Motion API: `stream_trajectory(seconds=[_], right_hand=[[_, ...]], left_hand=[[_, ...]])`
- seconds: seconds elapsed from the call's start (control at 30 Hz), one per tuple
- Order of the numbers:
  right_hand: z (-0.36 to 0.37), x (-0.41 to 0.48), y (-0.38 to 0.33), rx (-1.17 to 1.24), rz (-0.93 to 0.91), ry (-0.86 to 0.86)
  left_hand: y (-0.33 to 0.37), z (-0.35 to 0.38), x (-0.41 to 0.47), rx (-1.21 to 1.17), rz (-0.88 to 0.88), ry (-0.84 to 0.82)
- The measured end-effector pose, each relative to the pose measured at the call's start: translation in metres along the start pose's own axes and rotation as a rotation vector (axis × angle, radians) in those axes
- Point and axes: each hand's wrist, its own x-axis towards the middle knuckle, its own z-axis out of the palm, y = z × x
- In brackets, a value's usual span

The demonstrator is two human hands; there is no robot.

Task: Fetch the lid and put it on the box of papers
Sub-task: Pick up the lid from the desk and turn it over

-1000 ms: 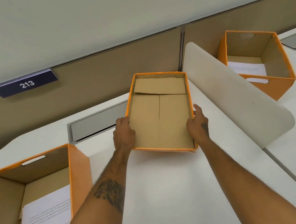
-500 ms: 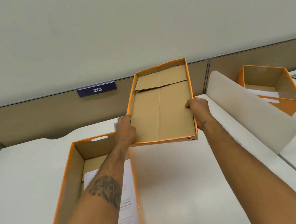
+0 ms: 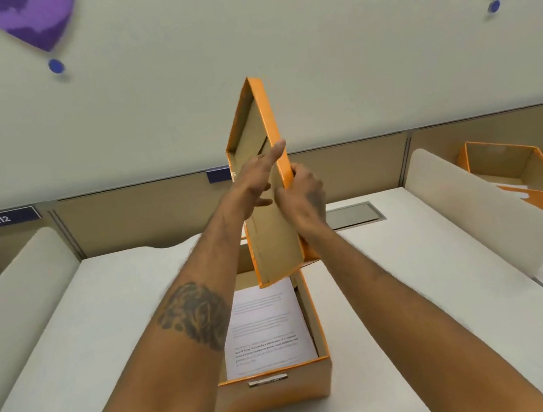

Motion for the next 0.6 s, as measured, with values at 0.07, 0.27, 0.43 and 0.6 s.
stream_trajectory(seconds=[0.07,0.27,0.43,0.6], right_hand=[[0.014,-0.016,-0.013,-0.046,-0.061,0.019],[0.038,-0.044,-0.025,-0.229,-0.295,-0.116],[0.030,-0.034,0.008,-0.243,-0.374,-0.439],[0.015,0.000,0.081,-0.275,-0.033,-0.356]], left_hand=[[-0.001,-0.010,-0.006,-0.031,0.018,0.026],[-0.020,-0.034,-0.009,-0.027,0.078,0.398],[-0.040,-0.077,-0.015,-0.044,0.094,0.352],[-0.059,-0.113,-0.023,-0.177,0.010,0.319]])
